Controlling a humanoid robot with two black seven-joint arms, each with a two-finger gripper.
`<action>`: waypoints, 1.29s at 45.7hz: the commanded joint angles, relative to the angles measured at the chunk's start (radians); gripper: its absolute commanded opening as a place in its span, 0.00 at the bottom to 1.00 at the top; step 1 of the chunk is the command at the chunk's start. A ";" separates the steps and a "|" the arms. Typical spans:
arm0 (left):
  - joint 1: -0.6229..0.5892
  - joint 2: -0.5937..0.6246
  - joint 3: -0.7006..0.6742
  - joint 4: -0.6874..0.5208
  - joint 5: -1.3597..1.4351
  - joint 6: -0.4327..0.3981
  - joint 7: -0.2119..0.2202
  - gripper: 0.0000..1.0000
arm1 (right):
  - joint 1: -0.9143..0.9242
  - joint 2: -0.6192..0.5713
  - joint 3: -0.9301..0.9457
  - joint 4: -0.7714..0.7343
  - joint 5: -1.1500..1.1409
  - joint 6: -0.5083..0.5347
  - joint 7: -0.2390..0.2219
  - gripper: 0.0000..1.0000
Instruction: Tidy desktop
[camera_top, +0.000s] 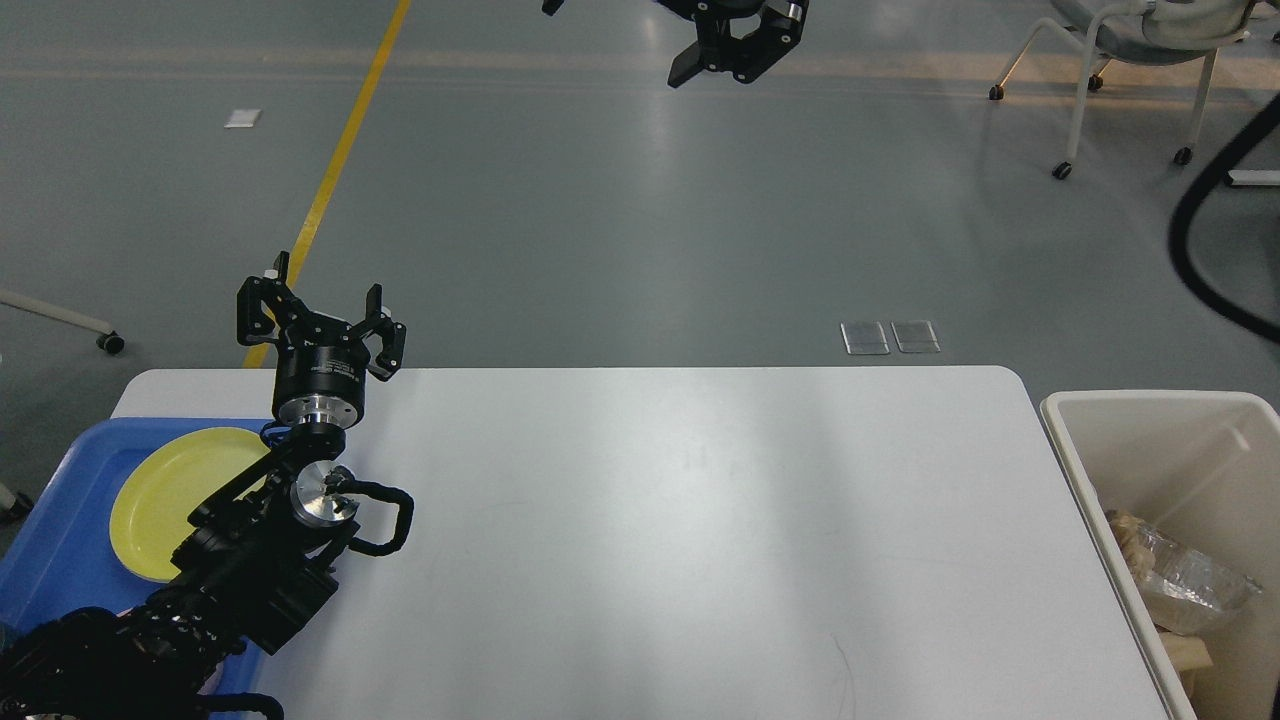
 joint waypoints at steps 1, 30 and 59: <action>0.000 0.000 0.000 0.000 0.000 0.000 0.000 1.00 | -0.155 0.067 0.109 -0.168 -0.004 -0.250 0.001 1.00; 0.000 0.000 0.000 0.000 0.000 0.000 0.000 1.00 | -0.545 0.124 0.283 -0.360 -0.007 -0.396 -0.003 1.00; 0.000 0.000 0.000 0.000 0.000 0.000 0.000 1.00 | -0.829 0.142 0.501 -0.564 -0.011 -0.438 0.085 1.00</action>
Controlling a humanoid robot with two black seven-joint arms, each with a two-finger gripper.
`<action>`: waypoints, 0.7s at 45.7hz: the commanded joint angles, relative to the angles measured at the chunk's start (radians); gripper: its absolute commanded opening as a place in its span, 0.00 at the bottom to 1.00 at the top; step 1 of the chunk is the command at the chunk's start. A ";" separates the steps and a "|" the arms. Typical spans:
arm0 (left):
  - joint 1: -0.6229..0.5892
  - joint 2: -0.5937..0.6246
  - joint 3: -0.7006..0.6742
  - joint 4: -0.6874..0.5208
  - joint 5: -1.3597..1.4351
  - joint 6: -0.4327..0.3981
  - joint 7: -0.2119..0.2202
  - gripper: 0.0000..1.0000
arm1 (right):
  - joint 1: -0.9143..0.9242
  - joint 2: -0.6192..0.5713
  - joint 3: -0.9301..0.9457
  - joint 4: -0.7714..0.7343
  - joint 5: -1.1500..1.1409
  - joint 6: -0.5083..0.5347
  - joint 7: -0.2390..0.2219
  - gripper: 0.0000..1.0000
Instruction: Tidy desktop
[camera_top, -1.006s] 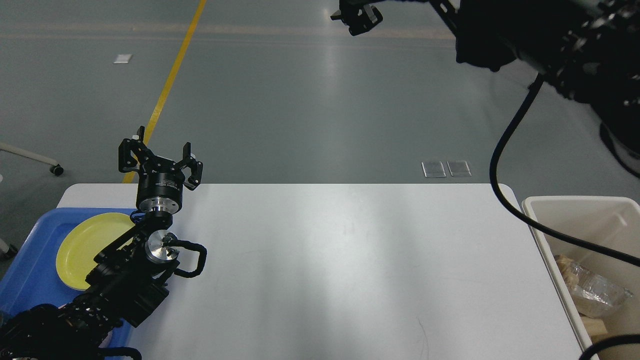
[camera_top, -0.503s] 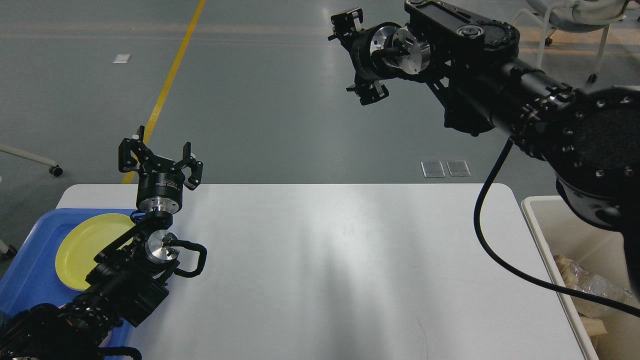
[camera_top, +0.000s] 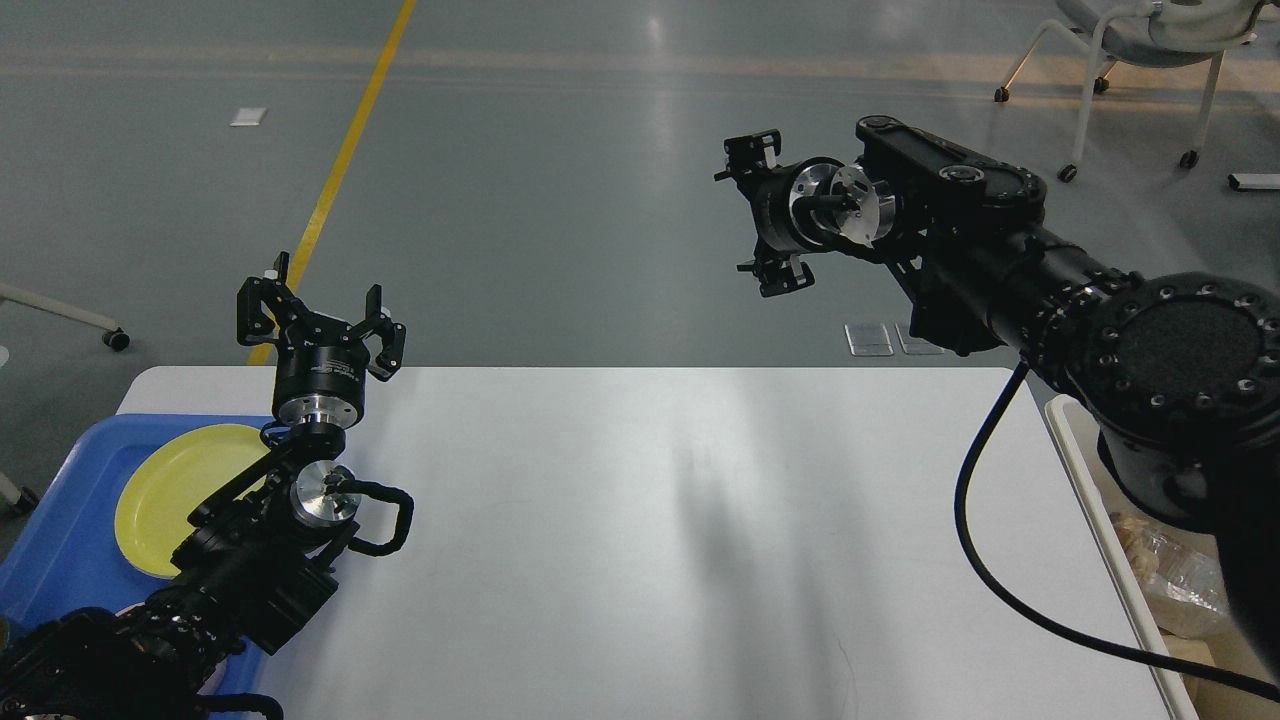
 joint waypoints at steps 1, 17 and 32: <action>0.000 0.000 0.000 0.000 0.000 0.000 0.000 1.00 | -0.066 0.025 0.113 -0.069 0.001 -0.034 0.074 1.00; 0.000 0.000 0.000 0.000 0.000 0.000 0.000 1.00 | -0.159 0.026 0.374 -0.072 0.001 -0.176 0.375 1.00; 0.000 0.000 0.000 0.000 0.000 0.000 0.000 1.00 | -0.248 0.029 0.490 -0.074 0.001 -0.206 0.548 1.00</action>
